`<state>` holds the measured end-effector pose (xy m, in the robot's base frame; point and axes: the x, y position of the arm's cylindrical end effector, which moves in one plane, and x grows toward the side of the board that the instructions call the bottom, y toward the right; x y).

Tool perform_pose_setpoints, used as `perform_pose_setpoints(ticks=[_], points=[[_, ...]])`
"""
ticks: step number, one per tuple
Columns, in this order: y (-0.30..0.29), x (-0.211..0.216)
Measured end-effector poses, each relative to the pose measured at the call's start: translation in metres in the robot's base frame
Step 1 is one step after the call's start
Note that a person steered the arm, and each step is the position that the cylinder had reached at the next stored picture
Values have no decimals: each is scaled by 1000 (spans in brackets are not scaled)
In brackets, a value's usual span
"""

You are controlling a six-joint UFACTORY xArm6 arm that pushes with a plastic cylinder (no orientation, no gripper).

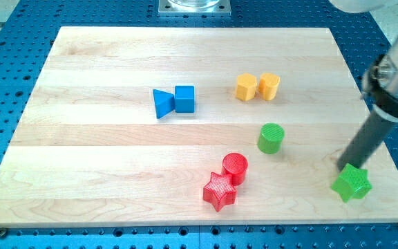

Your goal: Place the green circle top to the green star

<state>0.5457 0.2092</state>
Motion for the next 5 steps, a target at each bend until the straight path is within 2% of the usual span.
perform_pose_setpoints(ticks=[1,2,3,4,5], points=[[-33,-51],[-101,-92],[-165,-71],[-87,-49],[-59,-49]])
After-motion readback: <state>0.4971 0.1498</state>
